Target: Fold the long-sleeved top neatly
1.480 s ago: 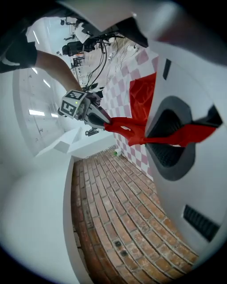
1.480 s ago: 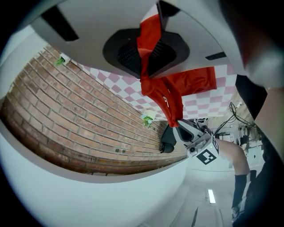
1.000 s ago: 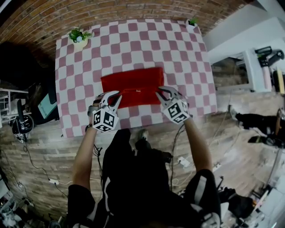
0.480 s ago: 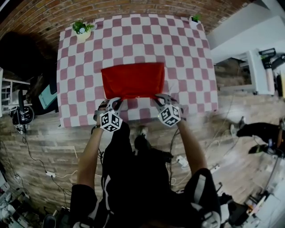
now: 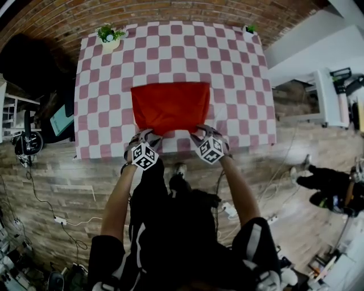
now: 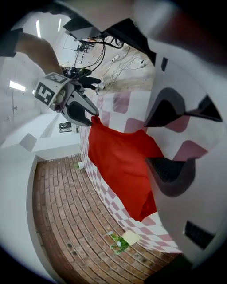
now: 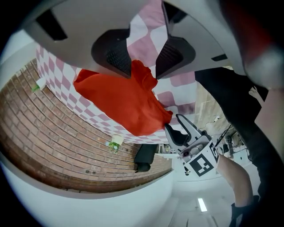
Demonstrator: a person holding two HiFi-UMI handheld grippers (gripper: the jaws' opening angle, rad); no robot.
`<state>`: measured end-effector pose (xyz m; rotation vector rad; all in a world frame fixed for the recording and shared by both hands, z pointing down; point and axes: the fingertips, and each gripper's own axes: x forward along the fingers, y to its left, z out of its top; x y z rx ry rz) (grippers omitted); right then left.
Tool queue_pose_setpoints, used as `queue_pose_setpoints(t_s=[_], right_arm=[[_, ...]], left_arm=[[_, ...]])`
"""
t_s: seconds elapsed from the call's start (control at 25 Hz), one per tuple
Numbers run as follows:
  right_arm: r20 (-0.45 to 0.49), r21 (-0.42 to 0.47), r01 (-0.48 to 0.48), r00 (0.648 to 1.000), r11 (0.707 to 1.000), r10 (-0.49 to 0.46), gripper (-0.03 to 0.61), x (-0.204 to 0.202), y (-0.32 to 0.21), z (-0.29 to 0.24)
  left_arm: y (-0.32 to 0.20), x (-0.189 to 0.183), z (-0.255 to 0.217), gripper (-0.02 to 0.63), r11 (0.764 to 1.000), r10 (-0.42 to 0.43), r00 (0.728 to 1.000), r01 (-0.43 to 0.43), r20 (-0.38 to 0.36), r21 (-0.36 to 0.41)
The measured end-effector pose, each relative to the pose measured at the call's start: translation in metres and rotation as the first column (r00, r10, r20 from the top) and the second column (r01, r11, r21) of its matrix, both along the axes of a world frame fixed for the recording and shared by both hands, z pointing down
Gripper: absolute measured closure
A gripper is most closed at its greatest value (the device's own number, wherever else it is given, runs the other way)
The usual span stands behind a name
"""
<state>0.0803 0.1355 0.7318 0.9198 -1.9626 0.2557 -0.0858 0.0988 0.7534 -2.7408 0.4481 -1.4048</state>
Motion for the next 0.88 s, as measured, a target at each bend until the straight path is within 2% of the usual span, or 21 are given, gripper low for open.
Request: queue_pose_setpoints(t_s=[0.16,0.32,0.36,0.4,0.44,0.56,0.64,0.76,0.88], right_arm=[[0.019,0.021,0.005,1.000,1.000,-0.005,0.426,0.004,0.009,-0.016],[0.120,0.076,-0.091,0.989,0.993,0.081,0.428,0.012,0.006,-0.043],[0.158,0.097,-0.126,0.981,0.987,0.110,0.439,0.013,0.003,-0.053],[0.197,0.121,-0.163,0.971,0.979,0.137,0.493,0.013,0.001,-0.066],[0.238,0.143,-0.197,0.958,0.970,0.160,0.552,0.012,-0.001,-0.083],[0.370,0.183,-0.279,0.908,0.943,0.197,0.571,0.006,-0.004,-0.132],[0.443,0.210,-0.318,0.874,0.925,0.199,0.571,0.001,-0.007,-0.156],[0.506,0.228,-0.336,0.843,0.914,0.184,0.571,-0.010,-0.008,-0.176],[0.513,0.237,-0.314,0.844,0.919,0.156,0.571,-0.022,-0.017,-0.186]], left_arm=[[0.004,-0.008,-0.012,0.416,0.998,-0.068,0.997,0.067,-0.046,-0.017],[-0.003,-0.012,-0.048,0.420,0.979,-0.198,0.970,0.203,-0.139,0.023],[-0.006,-0.013,-0.061,0.463,0.967,-0.241,0.955,0.252,-0.173,0.046],[-0.009,-0.014,-0.076,0.550,0.950,-0.284,0.934,0.305,-0.216,0.068],[-0.011,-0.014,-0.093,0.597,0.931,-0.322,0.909,0.354,-0.265,0.083],[-0.015,-0.016,-0.145,0.607,0.872,-0.410,0.821,0.480,-0.398,0.091],[-0.013,-0.020,-0.169,0.607,0.836,-0.449,0.773,0.540,-0.448,0.094],[-0.002,-0.021,-0.187,0.609,0.805,-0.481,0.738,0.586,-0.474,0.096],[-0.003,-0.023,-0.193,0.609,0.792,-0.499,0.719,0.605,-0.484,0.082]])
